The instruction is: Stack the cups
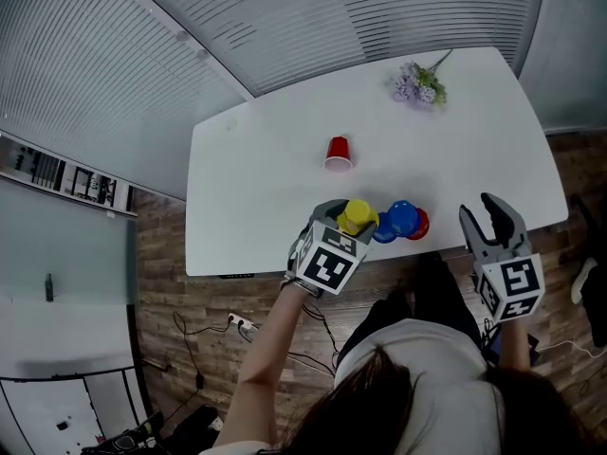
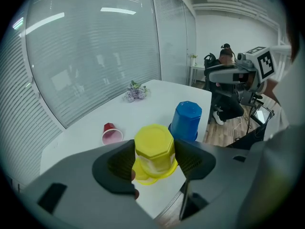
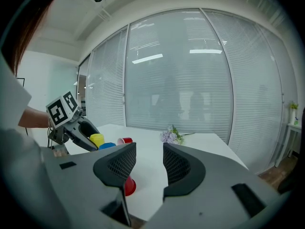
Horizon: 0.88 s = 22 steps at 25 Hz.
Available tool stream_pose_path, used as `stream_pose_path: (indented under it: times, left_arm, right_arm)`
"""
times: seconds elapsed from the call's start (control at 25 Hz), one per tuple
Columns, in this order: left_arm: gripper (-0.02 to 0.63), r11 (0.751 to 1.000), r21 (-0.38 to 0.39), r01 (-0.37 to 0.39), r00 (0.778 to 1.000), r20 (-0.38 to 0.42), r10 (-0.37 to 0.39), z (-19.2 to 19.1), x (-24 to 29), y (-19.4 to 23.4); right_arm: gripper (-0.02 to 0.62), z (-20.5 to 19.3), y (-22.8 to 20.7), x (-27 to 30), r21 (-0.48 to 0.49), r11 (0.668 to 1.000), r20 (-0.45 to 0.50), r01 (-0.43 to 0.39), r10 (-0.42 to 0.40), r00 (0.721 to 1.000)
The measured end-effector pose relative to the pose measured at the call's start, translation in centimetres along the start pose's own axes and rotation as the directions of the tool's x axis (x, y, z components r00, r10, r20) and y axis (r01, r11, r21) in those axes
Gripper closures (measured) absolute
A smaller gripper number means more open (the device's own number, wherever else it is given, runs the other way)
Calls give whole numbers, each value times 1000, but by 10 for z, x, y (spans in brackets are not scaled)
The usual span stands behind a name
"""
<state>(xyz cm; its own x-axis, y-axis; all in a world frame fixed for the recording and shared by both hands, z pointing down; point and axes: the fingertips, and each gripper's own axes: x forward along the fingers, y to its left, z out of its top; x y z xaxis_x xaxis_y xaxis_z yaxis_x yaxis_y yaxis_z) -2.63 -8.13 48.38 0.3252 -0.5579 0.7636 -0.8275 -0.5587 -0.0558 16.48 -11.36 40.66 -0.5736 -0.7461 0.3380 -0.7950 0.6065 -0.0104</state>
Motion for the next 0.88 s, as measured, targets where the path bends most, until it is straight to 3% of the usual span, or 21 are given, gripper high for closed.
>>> stream_pose_path:
  times: [0.4, 0.64, 0.88]
  left_arm:
    - [331, 999, -49, 11, 1000, 27, -10, -1, 5, 0]
    - [294, 999, -53, 6, 999, 43, -4, 4, 2, 1]
    - [284, 996, -82, 16, 995, 102, -8, 19, -27, 0]
  right_arm:
    - [393, -2, 4, 7, -8, 1000, -10, -21, 21, 1000]
    - [393, -1, 5, 12, -10, 999, -13, -41, 41, 999]
    - [393, 3, 12, 17, -20, 997, -11, -76, 76, 997]
